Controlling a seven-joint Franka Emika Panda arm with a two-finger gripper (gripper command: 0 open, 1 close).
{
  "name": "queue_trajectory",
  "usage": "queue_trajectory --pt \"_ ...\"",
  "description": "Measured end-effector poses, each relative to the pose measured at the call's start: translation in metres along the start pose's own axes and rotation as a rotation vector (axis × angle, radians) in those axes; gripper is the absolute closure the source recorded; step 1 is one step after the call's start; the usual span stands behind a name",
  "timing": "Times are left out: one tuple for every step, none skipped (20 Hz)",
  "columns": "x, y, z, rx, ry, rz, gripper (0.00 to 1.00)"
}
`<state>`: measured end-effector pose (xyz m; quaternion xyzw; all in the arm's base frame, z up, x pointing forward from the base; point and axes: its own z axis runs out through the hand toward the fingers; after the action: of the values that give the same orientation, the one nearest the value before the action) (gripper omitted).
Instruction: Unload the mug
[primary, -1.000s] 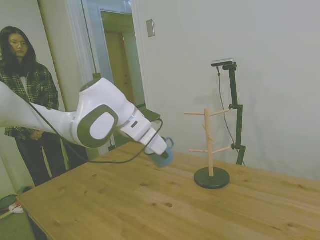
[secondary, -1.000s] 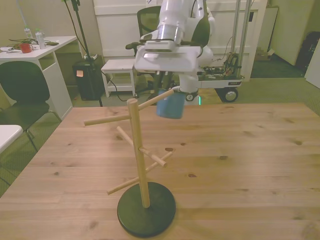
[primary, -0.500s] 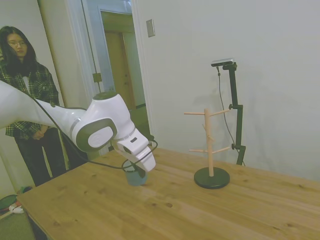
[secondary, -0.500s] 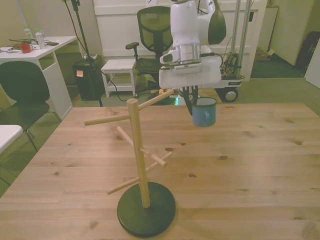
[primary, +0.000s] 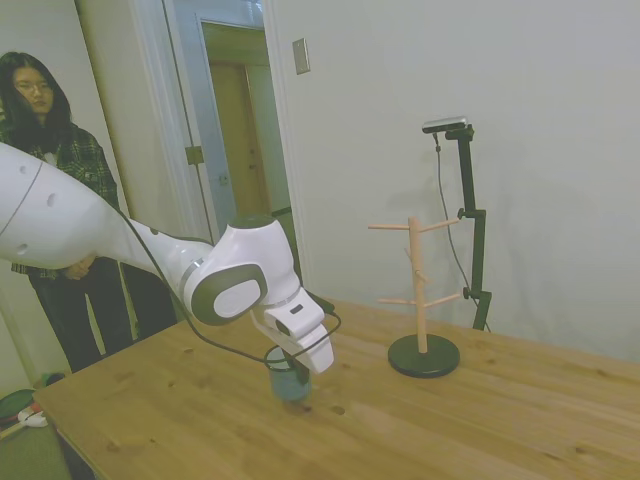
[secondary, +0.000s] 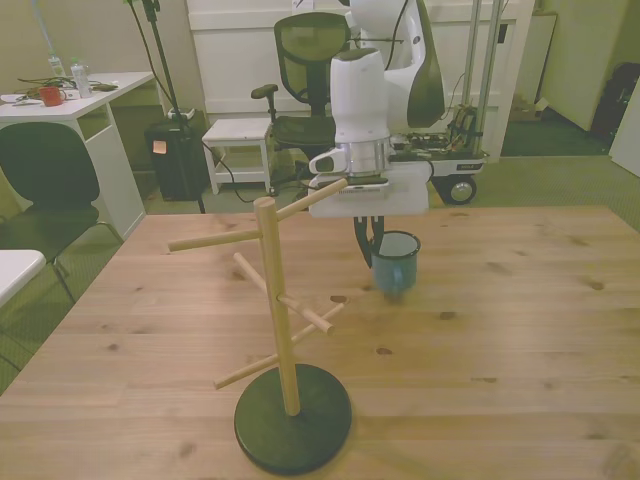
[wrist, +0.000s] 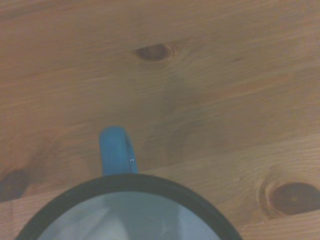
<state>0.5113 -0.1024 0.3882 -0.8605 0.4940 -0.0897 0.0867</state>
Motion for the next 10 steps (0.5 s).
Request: queue_trajectory --pt "0.0018 0.0006 0.004 -0.003 -0.002 0.005 1.0" --pt "0.0032 0.0008 0.0075 -0.006 -0.002 0.007 1.0" --pt "0.004 0.0011 0.0101 -0.01 -0.004 0.008 1.0" --pt "0.0049 0.0013 0.0116 -0.012 -0.005 0.01 1.0" --pt "0.0057 0.0015 0.0121 -0.013 -0.005 0.011 1.0" --pt "0.0066 0.0019 0.0122 -0.013 -0.004 0.012 1.0" --pt "0.0075 0.0023 0.0119 -0.013 -0.003 0.013 1.0" --pt "0.0083 0.0025 0.0114 -0.013 -0.002 0.014 1.0" --pt "0.0093 0.0027 0.0111 -0.013 0.0 0.014 1.0" --pt "0.0102 0.0029 0.011 -0.014 0.001 0.014 1.0"
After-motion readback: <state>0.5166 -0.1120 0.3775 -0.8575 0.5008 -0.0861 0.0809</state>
